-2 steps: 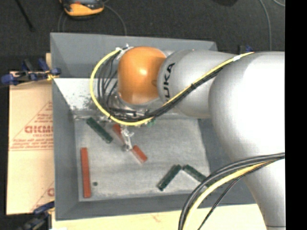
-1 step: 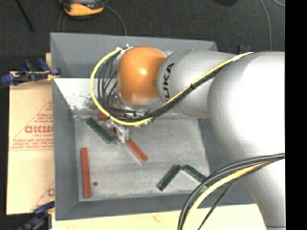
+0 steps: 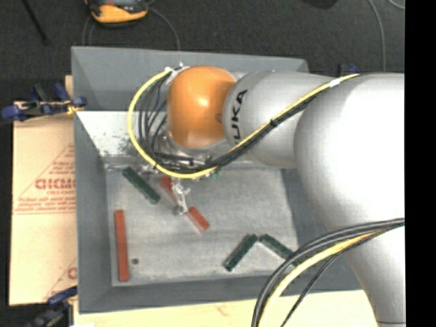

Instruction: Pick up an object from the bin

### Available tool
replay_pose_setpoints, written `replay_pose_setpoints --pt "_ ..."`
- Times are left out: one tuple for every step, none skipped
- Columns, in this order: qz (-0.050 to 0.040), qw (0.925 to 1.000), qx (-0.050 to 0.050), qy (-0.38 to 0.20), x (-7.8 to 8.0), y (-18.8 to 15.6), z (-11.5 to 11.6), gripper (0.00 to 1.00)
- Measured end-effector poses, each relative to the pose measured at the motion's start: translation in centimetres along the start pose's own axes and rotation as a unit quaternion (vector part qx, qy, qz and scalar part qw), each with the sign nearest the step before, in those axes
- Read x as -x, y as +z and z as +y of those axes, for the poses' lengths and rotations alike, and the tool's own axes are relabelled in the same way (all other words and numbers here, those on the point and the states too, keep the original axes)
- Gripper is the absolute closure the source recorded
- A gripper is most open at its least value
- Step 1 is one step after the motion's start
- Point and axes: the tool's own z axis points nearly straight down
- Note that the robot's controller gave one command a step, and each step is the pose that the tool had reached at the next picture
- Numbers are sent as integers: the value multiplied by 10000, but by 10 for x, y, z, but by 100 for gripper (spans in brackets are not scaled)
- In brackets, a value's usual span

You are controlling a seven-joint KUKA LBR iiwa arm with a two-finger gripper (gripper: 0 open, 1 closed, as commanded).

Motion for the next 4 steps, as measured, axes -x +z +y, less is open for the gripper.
replay_pose_setpoints --pt "1 10000 0 3 0 0 0 0" --pt "0 10000 -1 -11 0 0 0 0" --pt "-14 9732 -7 -2300 48 -1 38 100" --pt "-13 9734 -4 -2292 48 -1 38 100"
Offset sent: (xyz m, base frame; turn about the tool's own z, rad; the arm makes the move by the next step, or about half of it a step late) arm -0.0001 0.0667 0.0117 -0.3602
